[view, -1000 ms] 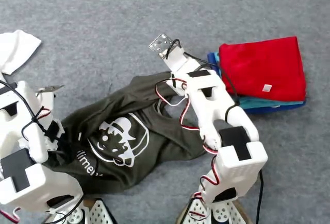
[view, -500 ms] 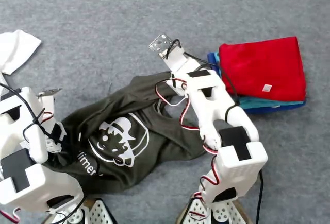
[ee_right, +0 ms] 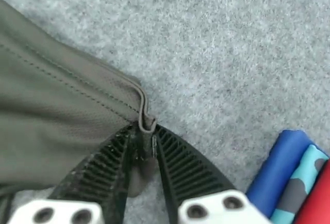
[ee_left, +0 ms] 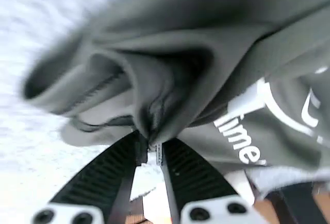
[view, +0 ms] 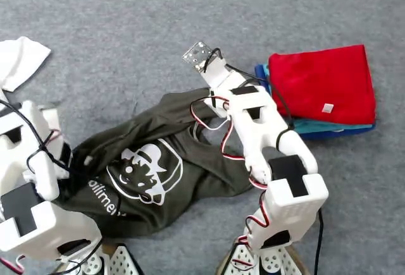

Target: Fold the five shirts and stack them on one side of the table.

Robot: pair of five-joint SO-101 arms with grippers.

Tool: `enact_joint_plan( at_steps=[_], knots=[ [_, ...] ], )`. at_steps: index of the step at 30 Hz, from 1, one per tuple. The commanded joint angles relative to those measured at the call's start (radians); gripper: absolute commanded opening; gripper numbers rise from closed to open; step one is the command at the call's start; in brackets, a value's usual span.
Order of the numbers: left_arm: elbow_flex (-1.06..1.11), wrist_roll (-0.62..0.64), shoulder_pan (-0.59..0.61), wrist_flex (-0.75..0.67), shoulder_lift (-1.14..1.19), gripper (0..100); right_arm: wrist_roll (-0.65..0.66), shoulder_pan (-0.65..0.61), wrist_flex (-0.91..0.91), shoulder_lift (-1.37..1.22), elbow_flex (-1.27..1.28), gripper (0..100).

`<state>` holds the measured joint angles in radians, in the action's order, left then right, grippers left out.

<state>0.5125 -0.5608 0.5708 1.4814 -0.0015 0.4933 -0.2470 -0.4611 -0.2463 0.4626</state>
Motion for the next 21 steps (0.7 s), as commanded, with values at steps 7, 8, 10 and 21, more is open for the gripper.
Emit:
enact_joint_plan(
  at_steps=[7,8,10,21],
  knots=[
    [-0.453,0.172,0.075,0.181,-0.045,2,0.008,0.012,-0.017,0.008,-0.053,0.2],
    [-0.508,0.173,0.109,0.195,-0.053,2,0.003,0.008,-0.026,0.008,-0.058,0.2],
    [-0.588,0.172,0.164,0.198,-0.081,2,-0.005,0.012,-0.046,0.015,-0.07,0.2],
    [-0.62,0.133,0.287,0.272,-0.315,2,-0.235,0.022,-0.222,0.401,-0.303,0.2]
  ],
)
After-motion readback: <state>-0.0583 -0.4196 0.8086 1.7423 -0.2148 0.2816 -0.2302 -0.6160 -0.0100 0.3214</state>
